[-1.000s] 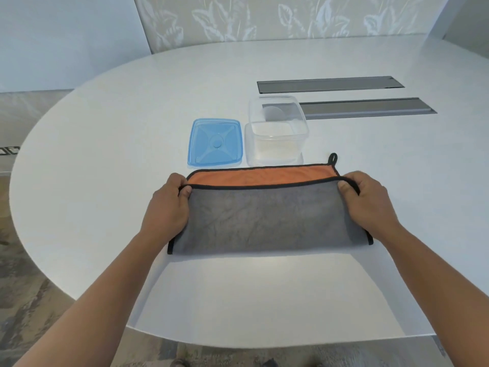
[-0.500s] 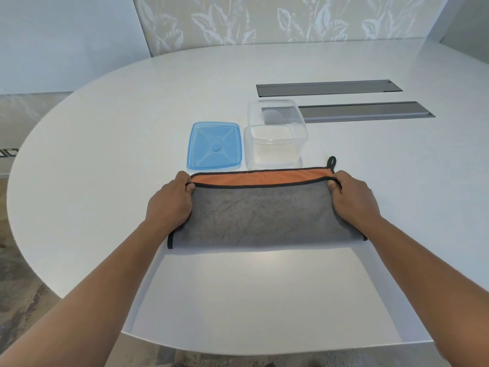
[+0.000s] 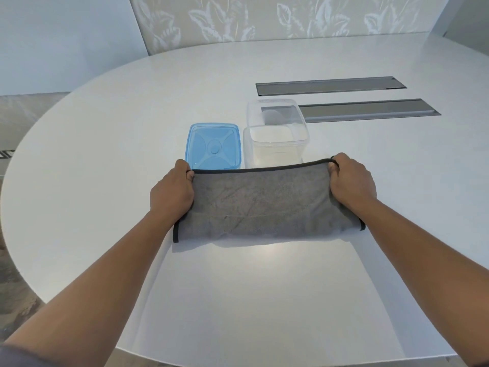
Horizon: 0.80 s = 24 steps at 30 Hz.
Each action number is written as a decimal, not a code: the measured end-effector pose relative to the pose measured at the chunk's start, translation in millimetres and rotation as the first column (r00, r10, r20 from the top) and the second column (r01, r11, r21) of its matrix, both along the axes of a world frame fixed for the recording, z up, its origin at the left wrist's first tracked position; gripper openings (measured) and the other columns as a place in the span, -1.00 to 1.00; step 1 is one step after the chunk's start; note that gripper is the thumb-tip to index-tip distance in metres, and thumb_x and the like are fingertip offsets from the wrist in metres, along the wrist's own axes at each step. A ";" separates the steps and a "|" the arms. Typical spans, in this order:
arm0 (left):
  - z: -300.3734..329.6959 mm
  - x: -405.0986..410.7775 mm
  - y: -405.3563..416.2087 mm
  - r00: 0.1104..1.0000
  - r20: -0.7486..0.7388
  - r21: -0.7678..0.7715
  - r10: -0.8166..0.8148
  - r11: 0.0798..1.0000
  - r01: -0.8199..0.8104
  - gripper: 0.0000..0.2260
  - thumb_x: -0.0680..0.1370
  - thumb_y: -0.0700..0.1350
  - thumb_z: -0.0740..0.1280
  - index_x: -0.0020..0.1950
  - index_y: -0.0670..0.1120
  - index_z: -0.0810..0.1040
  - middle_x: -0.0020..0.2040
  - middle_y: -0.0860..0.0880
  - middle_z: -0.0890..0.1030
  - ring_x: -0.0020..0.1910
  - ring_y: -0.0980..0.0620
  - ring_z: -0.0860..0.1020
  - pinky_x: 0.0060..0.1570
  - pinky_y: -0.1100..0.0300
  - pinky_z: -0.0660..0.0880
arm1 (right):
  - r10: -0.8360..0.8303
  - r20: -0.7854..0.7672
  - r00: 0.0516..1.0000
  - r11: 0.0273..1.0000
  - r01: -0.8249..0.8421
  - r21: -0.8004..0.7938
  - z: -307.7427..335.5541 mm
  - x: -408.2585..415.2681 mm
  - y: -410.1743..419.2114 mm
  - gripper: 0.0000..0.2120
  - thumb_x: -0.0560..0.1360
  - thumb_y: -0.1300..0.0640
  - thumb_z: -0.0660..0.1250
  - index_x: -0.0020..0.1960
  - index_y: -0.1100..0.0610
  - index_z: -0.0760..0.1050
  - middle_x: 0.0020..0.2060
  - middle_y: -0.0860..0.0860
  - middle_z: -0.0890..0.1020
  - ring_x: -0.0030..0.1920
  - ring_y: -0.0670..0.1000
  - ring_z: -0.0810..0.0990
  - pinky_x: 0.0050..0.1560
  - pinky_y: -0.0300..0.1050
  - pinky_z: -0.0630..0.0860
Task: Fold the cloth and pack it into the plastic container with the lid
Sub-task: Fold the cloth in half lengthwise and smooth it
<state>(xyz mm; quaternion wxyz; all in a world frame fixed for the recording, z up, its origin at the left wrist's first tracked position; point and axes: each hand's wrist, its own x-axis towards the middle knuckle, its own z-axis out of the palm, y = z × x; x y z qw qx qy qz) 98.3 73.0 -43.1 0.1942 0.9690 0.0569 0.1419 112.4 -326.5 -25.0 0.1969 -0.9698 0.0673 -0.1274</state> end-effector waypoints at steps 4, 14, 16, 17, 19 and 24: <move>-2.5 8.4 2.4 1.000 -0.004 0.023 -0.022 1.000 0.022 -0.84 0.72 0.01 0.07 0.00 -0.03 0.28 -0.29 0.04 0.47 -0.34 -0.10 0.44 -0.35 0.07 0.23 | 0.014 -0.005 1.000 1.000 -0.014 -0.012 -3.1 8.0 -6.1 -0.76 0.68 -0.02 0.07 0.06 0.12 0.40 -0.18 0.09 0.56 -0.19 0.22 0.49 -0.21 0.04 0.40; 13.7 -4.0 6.9 0.993 -0.113 -0.200 0.037 0.978 -0.059 -0.54 0.60 0.27 0.25 0.30 -0.04 0.32 -0.16 -0.01 0.56 -0.10 -0.14 0.57 -0.13 0.00 0.45 | 0.007 0.002 1.000 1.000 -0.007 -0.009 7.9 -1.6 -5.3 -0.73 0.61 -0.16 0.20 0.15 0.02 0.41 0.08 0.06 0.53 -0.03 0.17 0.52 -0.14 0.02 0.42; 19.0 -23.6 9.4 0.986 -0.154 -0.232 0.062 0.968 -0.097 -0.42 0.51 0.41 0.27 0.31 0.02 0.33 -0.08 0.05 0.53 -0.04 -0.08 0.55 -0.09 0.00 0.45 | 0.049 0.110 0.993 0.999 -0.049 0.000 14.9 -24.2 5.5 -0.69 0.56 -0.17 0.21 0.17 0.01 0.45 0.09 0.06 0.52 0.02 0.19 0.52 -0.11 0.05 0.48; 20.1 -36.8 7.4 0.986 -0.153 -0.223 0.066 0.970 -0.099 -0.39 0.45 0.47 0.27 0.28 0.06 0.34 -0.03 0.07 0.52 0.00 -0.05 0.52 -0.06 0.00 0.43 | 0.103 0.128 0.986 0.995 -0.104 0.004 15.5 -38.4 14.5 -0.65 0.54 -0.17 0.22 0.19 0.01 0.48 0.10 0.08 0.54 0.05 0.20 0.53 -0.04 0.10 0.52; 19.2 -66.0 -3.2 0.999 -0.046 -0.126 0.004 0.992 -0.010 -0.39 0.38 0.52 0.29 0.23 0.14 0.39 0.10 0.07 0.51 0.10 -0.04 0.44 0.03 -0.01 0.42 | 0.254 0.107 0.961 0.967 -0.253 -0.023 9.9 -68.1 32.8 -0.58 0.52 -0.21 0.24 0.25 0.02 0.53 0.15 0.07 0.56 0.14 0.18 0.52 0.11 0.13 0.52; 8.2 -111.3 -38.6 0.880 -0.001 0.212 -0.475 0.860 0.465 -0.41 0.46 0.32 0.37 0.41 0.09 0.50 0.46 0.09 0.49 0.52 -0.03 0.36 0.38 -0.12 0.35 | 0.407 -0.137 0.903 0.887 -0.426 -0.176 -7.3 -99.5 42.5 -0.37 0.45 -0.31 0.17 0.46 -0.11 0.42 0.52 -0.08 0.37 0.55 0.02 0.23 0.46 0.18 0.16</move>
